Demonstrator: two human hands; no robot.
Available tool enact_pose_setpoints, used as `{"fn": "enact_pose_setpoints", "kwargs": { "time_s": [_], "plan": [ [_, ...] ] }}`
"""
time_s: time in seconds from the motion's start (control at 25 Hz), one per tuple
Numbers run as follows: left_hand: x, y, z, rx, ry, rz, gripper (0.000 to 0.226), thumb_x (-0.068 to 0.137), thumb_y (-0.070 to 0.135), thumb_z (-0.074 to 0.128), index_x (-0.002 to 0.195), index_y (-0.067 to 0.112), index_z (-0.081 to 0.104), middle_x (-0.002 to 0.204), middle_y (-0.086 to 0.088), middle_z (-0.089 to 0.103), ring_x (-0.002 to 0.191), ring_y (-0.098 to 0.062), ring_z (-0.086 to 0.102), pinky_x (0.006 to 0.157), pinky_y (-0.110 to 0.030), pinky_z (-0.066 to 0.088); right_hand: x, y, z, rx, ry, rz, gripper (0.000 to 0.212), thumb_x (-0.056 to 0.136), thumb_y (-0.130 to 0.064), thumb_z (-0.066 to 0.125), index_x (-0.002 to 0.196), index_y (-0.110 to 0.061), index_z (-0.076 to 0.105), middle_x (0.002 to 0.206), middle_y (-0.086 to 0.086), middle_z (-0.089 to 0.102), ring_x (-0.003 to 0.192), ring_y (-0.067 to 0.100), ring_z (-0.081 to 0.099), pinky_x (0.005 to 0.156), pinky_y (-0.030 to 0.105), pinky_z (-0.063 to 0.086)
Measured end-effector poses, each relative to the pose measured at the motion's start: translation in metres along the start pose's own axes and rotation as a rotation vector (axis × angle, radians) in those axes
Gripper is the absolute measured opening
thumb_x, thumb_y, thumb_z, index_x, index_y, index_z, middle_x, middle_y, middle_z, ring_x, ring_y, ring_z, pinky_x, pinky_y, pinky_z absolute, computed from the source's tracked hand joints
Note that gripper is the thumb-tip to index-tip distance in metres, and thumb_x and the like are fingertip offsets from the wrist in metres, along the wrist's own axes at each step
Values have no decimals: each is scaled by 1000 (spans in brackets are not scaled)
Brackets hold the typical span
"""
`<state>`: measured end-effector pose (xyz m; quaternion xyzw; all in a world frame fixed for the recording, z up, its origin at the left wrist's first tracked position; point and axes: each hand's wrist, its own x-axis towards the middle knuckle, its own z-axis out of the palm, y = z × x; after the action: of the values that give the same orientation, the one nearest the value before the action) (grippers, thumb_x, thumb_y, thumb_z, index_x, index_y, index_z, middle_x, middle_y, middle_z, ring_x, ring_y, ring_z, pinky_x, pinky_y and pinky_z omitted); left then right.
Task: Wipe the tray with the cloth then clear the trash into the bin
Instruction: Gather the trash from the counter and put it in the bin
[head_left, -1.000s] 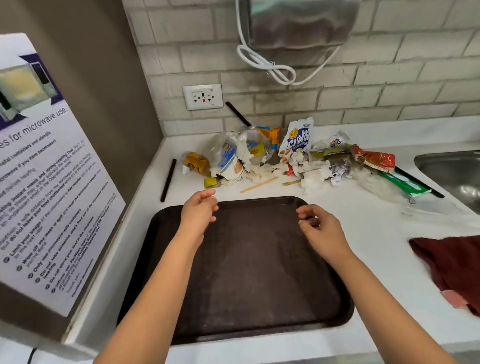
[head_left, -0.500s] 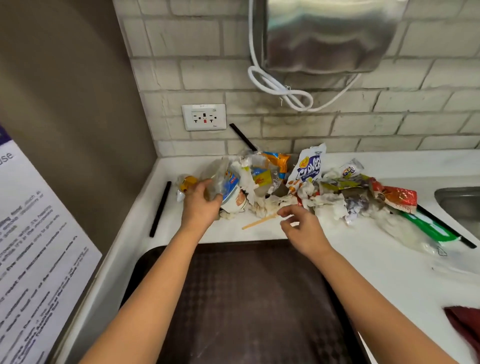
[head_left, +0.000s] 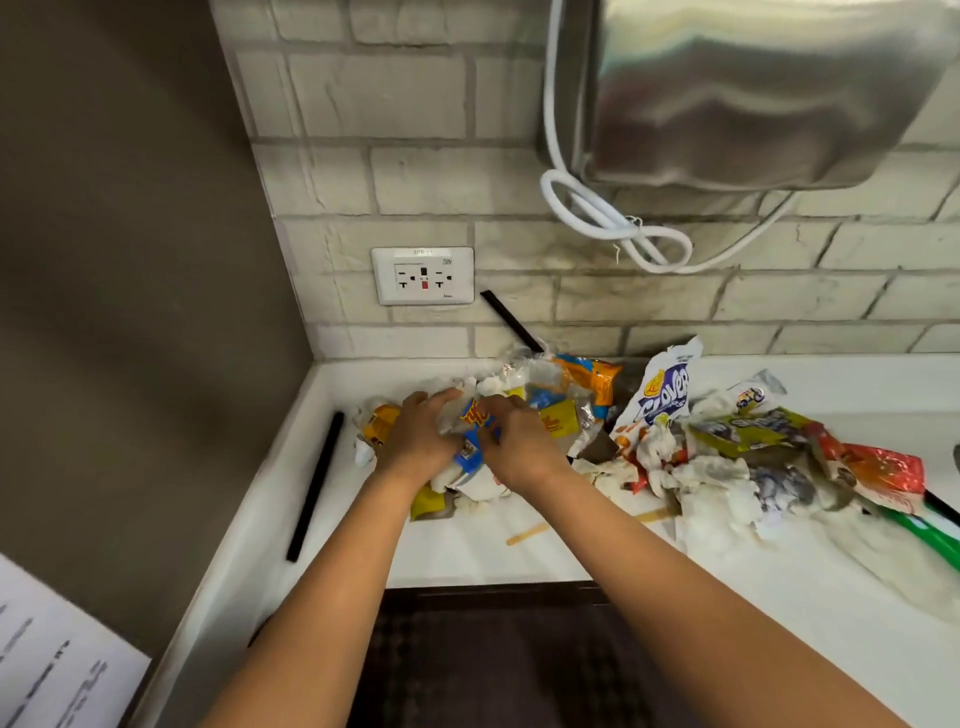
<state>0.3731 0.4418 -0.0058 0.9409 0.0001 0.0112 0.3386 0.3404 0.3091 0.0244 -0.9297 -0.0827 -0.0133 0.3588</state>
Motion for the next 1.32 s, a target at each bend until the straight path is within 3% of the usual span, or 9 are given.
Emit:
{"fn": "enact_pose_setpoints", "kwargs": {
  "time_s": [0.16,0.32,0.52,0.64,0.8,0.92,1.08,1.16,1.32],
  "plan": [
    [-9,-9,-1,-218,231,-132,44,81,3,53,122,16,57,123,-6,60,113,-22,55,77,-15,35,15,3,17,-259,-4,155,55,91,-31,52,139,-14,34,138,10,36,131,35,26,106,39,30],
    [-19,-14,-9,-413,427,-220,40,85,3,45,121,15,57,117,-5,63,106,-23,57,77,-17,36,19,9,21,-336,37,243,60,85,-36,61,136,-14,37,140,9,35,134,35,24,106,42,33],
    [-31,-10,-17,-696,587,-255,34,84,-1,48,115,11,57,107,-8,63,91,-19,58,75,-22,41,15,9,17,-349,83,233,47,87,-25,60,131,-18,46,138,10,37,130,35,30,107,42,32],
    [-44,-5,-25,-851,655,-249,38,84,-3,56,119,10,54,103,-3,61,87,-14,56,67,-12,46,5,8,12,-169,183,101,44,88,-12,56,131,-18,49,132,13,34,122,33,39,102,38,39],
    [-63,-3,-33,-1000,618,-310,45,80,-5,64,120,13,51,96,5,60,90,-14,56,75,-20,45,-17,5,0,119,235,41,45,89,-1,50,132,-14,48,135,13,33,114,27,51,97,26,42],
    [-78,-3,-35,-1089,547,-356,32,84,-2,62,108,18,54,90,8,60,93,-17,58,80,-24,44,-37,6,-10,213,267,12,25,90,1,47,114,-4,52,102,10,59,90,26,59,68,22,42],
    [-107,12,-33,-1213,438,-345,40,84,-5,60,120,12,55,107,-4,64,98,-18,61,93,-30,47,-77,16,-25,304,332,21,21,88,3,48,105,-9,50,79,-4,56,64,7,54,49,10,38],
    [-128,25,-31,-1274,372,-313,42,85,-7,59,122,10,53,102,-3,65,92,-16,62,91,-28,48,-103,23,-34,354,358,38,21,87,5,49,99,-13,48,79,-12,54,64,-1,54,51,4,40],
    [-169,54,-17,-1270,222,-300,53,82,-6,60,131,10,48,114,-7,64,98,-19,63,95,-32,48,-154,43,-50,402,470,70,27,85,11,48,95,-14,48,94,-2,58,82,7,58,56,4,44]
  ]
}}
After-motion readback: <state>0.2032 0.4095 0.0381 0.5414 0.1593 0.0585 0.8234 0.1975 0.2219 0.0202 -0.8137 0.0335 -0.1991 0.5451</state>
